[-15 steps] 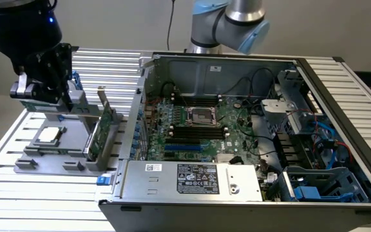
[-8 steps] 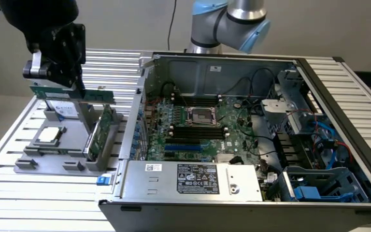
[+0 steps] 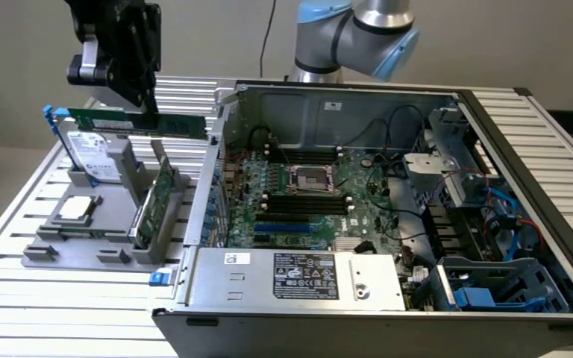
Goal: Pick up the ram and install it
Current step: 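Pick up the ram and move it above insertion slot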
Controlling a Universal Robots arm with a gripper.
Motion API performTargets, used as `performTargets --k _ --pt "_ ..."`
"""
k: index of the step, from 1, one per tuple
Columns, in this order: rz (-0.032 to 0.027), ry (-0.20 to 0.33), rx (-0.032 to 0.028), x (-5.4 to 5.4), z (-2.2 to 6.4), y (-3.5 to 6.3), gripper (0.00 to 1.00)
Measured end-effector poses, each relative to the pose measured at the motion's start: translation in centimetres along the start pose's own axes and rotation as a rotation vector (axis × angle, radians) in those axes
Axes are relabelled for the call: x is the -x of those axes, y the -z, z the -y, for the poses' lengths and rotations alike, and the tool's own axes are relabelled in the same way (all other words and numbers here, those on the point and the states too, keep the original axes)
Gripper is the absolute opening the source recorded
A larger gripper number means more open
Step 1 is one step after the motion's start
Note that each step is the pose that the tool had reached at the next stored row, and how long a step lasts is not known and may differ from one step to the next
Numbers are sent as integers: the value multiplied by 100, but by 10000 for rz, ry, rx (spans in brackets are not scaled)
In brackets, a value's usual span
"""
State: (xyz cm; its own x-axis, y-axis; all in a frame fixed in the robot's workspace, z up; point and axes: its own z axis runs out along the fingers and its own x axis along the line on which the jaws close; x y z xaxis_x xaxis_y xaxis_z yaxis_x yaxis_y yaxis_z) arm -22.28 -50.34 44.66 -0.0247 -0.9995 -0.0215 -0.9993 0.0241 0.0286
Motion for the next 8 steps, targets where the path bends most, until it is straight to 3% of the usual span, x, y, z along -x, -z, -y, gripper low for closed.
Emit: performTargets --k 3,8 --pt "-6 -3 93 4 137 23 14" --pt "-7 -3 113 9 361 29 14"
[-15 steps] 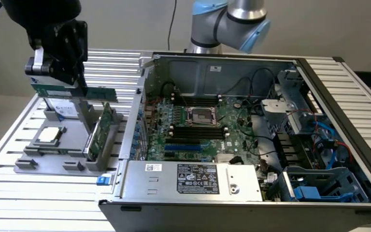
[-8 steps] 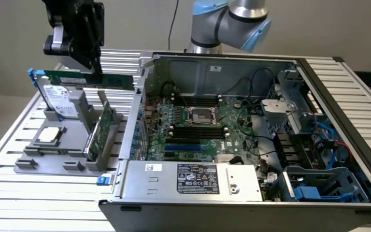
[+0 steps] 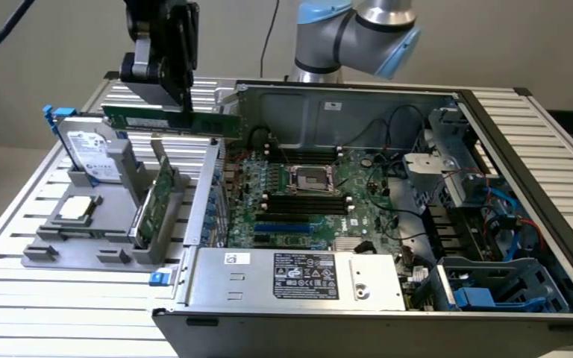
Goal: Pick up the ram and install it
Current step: 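Pick up the ram and move it above insertion slot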
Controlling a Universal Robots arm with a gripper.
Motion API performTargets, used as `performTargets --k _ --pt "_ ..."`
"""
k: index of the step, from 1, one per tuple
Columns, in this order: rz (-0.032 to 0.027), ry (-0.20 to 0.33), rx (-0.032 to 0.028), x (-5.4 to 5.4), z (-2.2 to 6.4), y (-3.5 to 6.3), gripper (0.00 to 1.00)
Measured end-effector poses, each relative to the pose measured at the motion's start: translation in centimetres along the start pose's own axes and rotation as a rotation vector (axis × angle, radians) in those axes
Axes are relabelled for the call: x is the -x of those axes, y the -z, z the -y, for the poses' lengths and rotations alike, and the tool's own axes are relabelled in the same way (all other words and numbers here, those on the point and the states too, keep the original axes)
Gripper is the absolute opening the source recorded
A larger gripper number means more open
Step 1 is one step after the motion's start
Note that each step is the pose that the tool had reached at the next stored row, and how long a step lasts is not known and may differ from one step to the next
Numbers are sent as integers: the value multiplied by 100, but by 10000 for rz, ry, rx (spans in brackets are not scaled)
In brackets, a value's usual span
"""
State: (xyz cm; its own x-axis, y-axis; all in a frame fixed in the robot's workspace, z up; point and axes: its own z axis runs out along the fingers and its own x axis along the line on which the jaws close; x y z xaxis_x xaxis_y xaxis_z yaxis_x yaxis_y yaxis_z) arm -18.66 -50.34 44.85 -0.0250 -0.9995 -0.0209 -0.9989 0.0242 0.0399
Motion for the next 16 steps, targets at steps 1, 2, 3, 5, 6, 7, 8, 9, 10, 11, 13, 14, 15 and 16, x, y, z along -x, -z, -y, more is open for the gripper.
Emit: performTargets --k 1,2,3,5,6,7,8,9,10,11,13,14,15,16 --pt "-1 1 1 1 45 2 14" --pt "0 1 1 2 90 3 14" --pt "1 0 2 4 139 4 14" --pt "0 1 3 6 229 4 14" --pt "0 3 4 7 274 3 14" --pt "1 2 5 8 319 2 14" --pt "1 3 5 9 364 0 14" --pt "0 4 7 10 409 -2 14" --pt "-1 6 8 12 455 -5 14" --pt "0 6 10 13 502 -11 14" --pt "-1 9 16 16 594 -26 14" --pt "0 12 18 17 640 -34 14" --pt "0 13 20 19 685 -45 14" --pt "-1 15 22 21 730 -57 14"
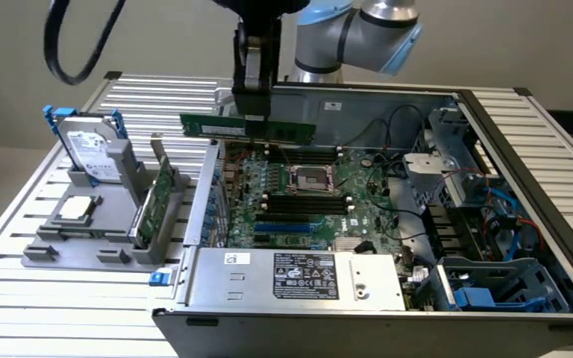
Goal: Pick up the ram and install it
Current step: 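Pick up the ram and move it above insertion slot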
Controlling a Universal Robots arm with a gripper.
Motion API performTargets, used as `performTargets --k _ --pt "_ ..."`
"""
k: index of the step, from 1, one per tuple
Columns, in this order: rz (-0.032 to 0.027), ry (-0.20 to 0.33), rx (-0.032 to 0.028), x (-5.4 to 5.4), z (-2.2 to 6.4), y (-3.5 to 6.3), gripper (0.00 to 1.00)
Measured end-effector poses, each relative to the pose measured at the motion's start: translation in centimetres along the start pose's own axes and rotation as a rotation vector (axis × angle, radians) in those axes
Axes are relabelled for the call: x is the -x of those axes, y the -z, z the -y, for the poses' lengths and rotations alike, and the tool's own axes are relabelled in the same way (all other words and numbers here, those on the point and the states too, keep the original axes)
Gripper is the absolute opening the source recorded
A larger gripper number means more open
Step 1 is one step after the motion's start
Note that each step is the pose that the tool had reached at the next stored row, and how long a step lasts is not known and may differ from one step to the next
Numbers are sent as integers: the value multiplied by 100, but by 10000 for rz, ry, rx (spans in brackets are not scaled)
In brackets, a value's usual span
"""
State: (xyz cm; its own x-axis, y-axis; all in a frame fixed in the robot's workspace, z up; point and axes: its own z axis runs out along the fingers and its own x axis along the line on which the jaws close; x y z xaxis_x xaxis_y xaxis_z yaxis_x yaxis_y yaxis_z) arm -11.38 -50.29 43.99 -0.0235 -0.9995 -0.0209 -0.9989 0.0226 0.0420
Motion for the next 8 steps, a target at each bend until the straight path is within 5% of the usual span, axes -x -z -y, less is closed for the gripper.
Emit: performTargets --k 8 --pt "-1 12 1 83 354 -128 14"
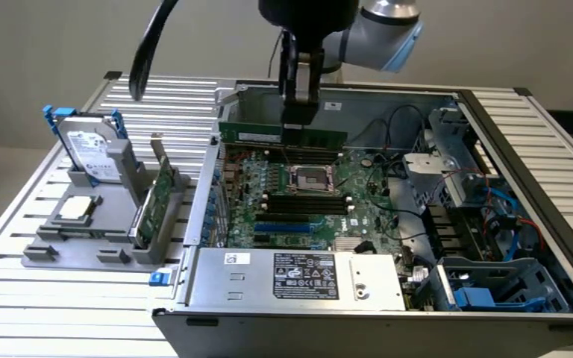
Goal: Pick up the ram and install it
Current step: 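Pick up the ram and move it above insertion slot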
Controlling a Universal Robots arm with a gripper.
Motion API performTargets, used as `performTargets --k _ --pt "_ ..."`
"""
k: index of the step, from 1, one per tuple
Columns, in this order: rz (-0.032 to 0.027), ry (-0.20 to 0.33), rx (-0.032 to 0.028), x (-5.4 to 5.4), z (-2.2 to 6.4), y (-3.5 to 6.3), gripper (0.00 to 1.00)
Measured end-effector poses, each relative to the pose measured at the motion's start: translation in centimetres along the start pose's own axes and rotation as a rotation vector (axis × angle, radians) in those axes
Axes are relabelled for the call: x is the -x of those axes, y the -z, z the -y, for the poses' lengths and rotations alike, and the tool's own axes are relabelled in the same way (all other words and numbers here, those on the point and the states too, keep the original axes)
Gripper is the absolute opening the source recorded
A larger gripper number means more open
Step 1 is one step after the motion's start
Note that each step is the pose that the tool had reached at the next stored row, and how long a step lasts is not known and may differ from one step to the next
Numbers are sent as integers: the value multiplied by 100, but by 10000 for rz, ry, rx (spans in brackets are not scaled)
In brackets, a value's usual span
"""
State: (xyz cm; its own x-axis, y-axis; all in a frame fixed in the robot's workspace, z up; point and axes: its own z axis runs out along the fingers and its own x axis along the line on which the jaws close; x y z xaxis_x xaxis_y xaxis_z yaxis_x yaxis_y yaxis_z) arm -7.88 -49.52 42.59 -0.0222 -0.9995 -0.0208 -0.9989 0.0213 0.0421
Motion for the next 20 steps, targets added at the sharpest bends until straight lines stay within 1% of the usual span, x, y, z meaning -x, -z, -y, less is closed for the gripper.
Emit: performTargets --k 3,11,20 --pt "0 3 0 57 82 -52 14" --pt "1 5 0 246 238 -196 14" --pt "1 13 0 462 344 -360 14"
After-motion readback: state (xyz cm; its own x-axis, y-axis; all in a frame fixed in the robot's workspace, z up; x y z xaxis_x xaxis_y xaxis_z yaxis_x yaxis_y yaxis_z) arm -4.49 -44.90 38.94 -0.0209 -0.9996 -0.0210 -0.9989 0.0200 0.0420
